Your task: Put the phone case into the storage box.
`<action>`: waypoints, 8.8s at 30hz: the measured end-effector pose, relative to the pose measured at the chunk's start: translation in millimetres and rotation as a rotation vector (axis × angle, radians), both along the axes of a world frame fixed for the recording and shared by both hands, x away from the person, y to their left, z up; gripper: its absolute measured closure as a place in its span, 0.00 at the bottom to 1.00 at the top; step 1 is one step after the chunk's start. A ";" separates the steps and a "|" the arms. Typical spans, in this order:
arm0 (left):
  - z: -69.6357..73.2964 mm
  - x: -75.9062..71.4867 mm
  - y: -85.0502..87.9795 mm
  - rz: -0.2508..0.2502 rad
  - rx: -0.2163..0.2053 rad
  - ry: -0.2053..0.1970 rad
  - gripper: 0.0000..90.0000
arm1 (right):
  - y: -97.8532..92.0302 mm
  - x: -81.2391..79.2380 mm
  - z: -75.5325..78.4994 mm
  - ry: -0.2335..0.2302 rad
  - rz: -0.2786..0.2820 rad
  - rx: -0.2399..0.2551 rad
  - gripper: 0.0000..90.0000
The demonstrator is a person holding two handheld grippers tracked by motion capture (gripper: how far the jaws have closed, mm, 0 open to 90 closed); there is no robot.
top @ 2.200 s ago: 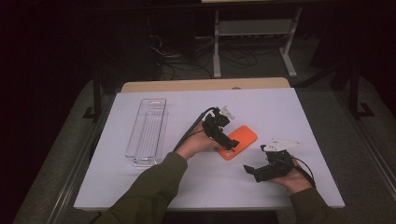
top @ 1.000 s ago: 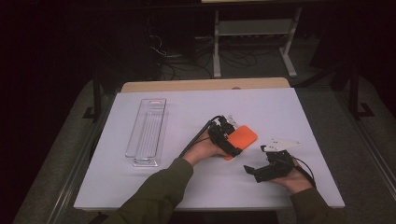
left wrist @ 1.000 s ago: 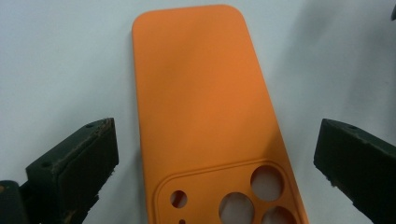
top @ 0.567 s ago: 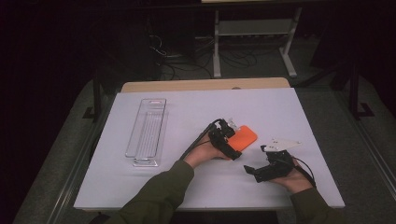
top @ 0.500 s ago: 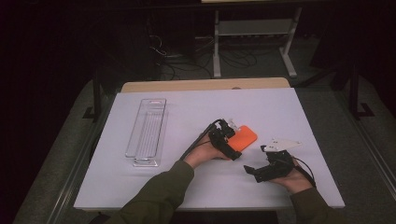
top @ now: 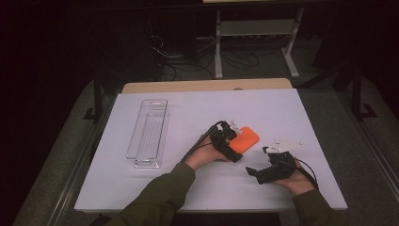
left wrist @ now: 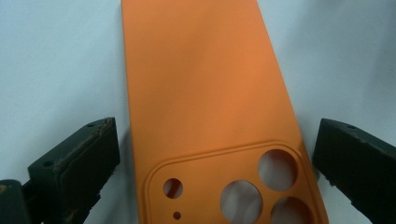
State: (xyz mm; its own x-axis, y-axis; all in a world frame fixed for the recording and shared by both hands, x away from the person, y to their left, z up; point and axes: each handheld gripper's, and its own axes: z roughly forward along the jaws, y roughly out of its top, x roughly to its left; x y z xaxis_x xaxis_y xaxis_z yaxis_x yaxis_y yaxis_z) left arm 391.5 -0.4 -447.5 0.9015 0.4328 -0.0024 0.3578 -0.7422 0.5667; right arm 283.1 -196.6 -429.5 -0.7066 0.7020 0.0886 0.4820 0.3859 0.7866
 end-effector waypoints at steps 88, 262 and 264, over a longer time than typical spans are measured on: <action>27.2 -4.8 46.8 0.022 -0.170 -0.019 0.18 | -0.8 0.1 -0.4 -0.002 -0.005 0.000 0.00; 57.3 -38.6 126.9 0.045 -0.299 -0.017 0.18 | 68.0 23.6 5.2 -0.489 0.121 -0.486 0.00; 57.1 -38.4 127.0 0.045 -0.295 -0.017 0.18 | 68.1 23.5 5.0 -0.497 0.125 -0.493 0.00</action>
